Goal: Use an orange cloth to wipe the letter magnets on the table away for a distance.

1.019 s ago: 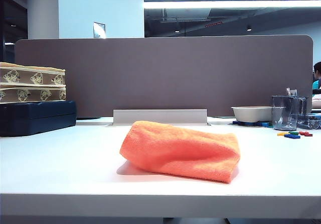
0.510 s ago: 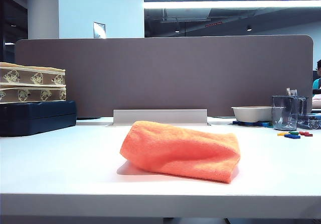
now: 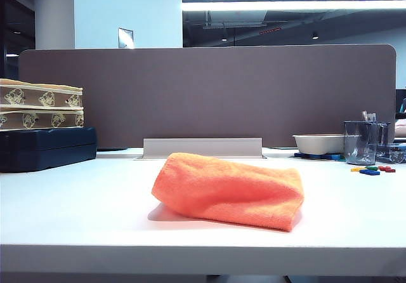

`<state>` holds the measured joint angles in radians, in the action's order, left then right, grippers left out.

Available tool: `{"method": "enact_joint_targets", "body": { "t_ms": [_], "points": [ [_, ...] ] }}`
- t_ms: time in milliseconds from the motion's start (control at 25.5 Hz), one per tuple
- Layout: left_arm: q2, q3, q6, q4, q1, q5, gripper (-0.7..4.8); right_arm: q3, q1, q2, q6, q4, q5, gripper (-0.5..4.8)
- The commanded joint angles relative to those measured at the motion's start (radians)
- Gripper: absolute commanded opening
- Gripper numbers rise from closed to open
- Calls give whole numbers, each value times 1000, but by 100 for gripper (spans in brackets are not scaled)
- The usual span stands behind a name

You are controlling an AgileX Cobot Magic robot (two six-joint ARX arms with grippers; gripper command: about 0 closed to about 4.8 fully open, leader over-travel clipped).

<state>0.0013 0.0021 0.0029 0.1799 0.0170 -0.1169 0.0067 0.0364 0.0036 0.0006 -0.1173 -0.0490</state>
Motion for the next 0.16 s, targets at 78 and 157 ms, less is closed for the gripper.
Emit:
{"method": "enact_joint_targets", "body": {
  "t_ms": [78,157],
  "points": [
    [0,3,-3,9,0,-2,-5,-7,-1,-4,4,16,0,103],
    [0,3,-3,9,0,-2,-5,-7,-1,-4,4,16,0,103]
  ]
}}
